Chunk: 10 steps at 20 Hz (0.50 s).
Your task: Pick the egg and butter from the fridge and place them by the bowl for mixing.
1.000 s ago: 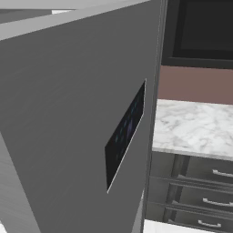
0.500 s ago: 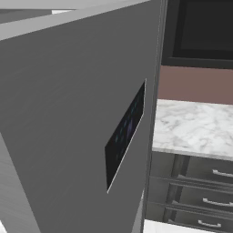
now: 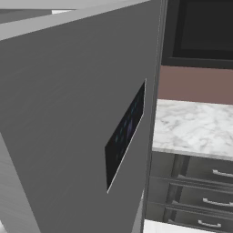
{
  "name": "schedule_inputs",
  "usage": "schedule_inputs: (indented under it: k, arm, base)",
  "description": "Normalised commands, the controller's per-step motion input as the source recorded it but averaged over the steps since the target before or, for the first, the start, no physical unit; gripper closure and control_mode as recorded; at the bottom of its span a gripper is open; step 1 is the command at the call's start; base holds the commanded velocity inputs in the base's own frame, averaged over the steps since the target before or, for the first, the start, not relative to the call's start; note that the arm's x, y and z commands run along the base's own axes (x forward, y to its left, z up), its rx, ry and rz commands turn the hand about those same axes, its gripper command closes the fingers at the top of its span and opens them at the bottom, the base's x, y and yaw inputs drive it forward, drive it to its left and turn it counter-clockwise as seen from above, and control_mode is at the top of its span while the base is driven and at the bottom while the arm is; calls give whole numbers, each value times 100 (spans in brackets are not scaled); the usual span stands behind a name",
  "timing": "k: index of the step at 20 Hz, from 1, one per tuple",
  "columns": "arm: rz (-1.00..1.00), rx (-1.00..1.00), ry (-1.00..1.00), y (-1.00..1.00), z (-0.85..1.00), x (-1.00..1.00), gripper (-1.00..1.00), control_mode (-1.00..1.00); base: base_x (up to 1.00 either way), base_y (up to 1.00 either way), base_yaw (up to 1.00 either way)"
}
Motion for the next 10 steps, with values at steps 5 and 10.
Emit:
schedule_inputs:
  k: [5, 10]
  arm:
    - [0, 0, -2, 19, 48, 0, -100, -100]
    - [0, 0, 0, 11, 50, 2, -100, -100]
  base:
    - [0, 0, 0]
    - [0, 0, 0]
